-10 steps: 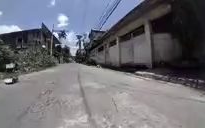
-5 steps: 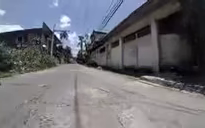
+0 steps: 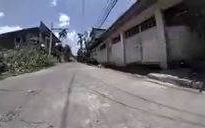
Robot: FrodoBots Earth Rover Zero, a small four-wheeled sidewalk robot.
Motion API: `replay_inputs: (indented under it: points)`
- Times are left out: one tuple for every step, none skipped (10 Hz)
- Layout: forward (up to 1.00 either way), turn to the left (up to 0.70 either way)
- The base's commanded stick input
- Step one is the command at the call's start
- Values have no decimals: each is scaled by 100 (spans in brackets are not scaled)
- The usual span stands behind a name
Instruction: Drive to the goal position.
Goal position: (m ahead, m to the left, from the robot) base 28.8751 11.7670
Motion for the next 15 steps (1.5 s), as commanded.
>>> replay_inputs:
  points:
    - [100,8]
    - [100,8]
    - [100,10]
    - [100,26]
    - [100,42]
    - [100,8]
    - [100,8]
    - [100,8]
    - [100,8]
    - [100,8]
    - [100,8]
    - [100,8]
    - [100,8]
    - [100,8]
    - [100,8]
